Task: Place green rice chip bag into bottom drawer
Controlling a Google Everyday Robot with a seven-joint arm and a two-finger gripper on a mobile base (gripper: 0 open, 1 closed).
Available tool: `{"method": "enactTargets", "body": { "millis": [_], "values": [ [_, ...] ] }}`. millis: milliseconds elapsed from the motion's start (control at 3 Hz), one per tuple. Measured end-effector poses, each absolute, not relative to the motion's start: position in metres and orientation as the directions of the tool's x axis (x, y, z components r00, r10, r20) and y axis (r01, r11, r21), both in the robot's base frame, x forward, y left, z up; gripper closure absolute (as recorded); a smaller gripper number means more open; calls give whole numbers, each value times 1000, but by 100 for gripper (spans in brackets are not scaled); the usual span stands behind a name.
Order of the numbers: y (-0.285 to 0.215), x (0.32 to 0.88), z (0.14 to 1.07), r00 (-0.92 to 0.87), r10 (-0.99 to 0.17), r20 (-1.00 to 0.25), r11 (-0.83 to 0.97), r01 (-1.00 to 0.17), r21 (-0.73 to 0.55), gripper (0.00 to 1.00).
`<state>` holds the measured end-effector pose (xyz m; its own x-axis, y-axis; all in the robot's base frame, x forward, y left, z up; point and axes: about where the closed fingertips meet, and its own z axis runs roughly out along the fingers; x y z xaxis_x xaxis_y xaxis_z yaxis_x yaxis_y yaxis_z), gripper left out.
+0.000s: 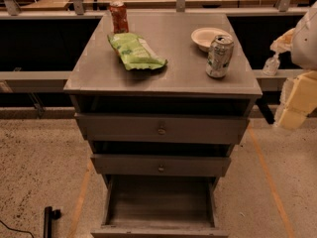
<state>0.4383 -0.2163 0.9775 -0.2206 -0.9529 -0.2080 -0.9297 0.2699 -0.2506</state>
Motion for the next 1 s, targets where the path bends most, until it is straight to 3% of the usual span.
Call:
{"method": "enactTargets", "body": {
  "millis": [333, 1000],
  "values": [
    [-216, 438, 977, -221, -953, -208, 270, -930, -251, 0],
    [-174, 537, 970, -157, -853, -498, 309, -921, -239, 0]
  ]
}}
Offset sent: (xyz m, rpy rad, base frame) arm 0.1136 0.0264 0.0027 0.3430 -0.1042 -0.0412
